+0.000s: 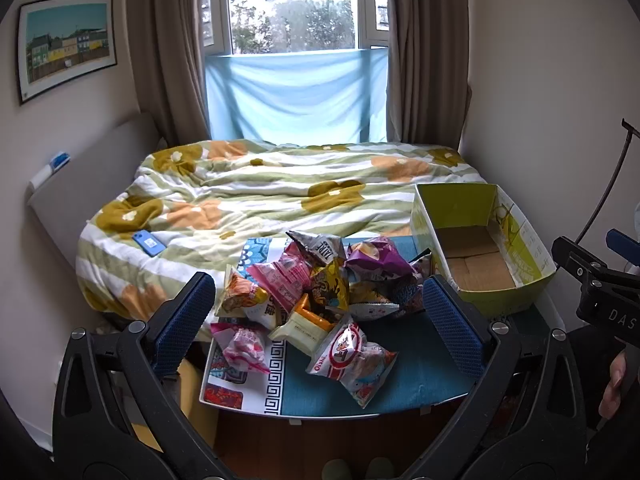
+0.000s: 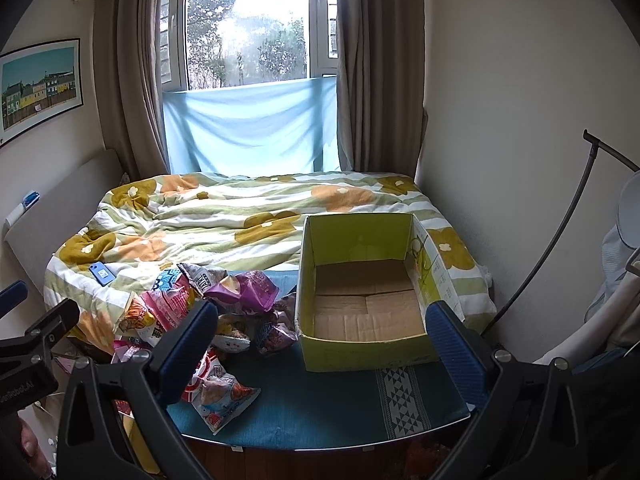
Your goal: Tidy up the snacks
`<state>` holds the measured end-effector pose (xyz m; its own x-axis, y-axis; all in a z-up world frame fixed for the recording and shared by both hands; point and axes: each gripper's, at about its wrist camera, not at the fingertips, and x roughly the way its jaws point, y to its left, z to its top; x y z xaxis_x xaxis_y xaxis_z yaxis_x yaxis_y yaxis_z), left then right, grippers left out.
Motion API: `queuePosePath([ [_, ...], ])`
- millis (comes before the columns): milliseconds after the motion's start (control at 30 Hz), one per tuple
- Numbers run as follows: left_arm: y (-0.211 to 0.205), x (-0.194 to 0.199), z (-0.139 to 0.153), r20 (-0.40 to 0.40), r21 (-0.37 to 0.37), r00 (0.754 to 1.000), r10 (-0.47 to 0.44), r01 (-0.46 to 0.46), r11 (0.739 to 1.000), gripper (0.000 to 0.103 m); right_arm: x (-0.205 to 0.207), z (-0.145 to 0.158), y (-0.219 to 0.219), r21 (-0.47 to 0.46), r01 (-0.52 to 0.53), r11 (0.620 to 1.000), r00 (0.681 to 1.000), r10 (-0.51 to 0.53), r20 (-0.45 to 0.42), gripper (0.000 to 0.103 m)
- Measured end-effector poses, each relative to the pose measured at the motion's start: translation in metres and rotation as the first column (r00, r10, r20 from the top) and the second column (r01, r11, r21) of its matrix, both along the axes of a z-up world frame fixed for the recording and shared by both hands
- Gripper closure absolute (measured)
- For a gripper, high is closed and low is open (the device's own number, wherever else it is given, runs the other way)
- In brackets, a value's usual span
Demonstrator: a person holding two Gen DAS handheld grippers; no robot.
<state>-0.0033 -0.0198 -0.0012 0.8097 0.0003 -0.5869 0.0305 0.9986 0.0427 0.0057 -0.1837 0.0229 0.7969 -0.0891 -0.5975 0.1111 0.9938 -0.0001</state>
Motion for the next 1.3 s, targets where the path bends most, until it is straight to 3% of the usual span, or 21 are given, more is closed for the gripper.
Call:
queuePosePath([
  [533,0.0,0.0,0.0,-0.002,0.0,1.0,-0.001,0.001,1.0,0.001,0.002,0.001,-0.001,0.004,-0.002,1.0,1.0,0.002,-0.002,0.0],
  [800,0.008,-0.006,-0.006,-0.044,-0.009,0.998,0.039,-0.039,0.999,0.001,0.007,-0.001,0.001,0.029,-0.032,0.999,0.999,0.033,-0.019,0.0],
  [1100,0.053,-0.027,-0.05,-0.123,0.003,0.986,0.116,-0.117,0.993,0.001,0.024,-0.041,0.013,0.071,-0.192,0.979,0.978,0.197,-0.07,0.0],
  [1300,0.096,-0.004,-0.091,-0.196,-0.011,0.977,0.089,-0.093,0.996,0.001,0.035,-0.08,0.038,0.091,-0.234,0.968,0.961,0.245,-0.131,0.0],
])
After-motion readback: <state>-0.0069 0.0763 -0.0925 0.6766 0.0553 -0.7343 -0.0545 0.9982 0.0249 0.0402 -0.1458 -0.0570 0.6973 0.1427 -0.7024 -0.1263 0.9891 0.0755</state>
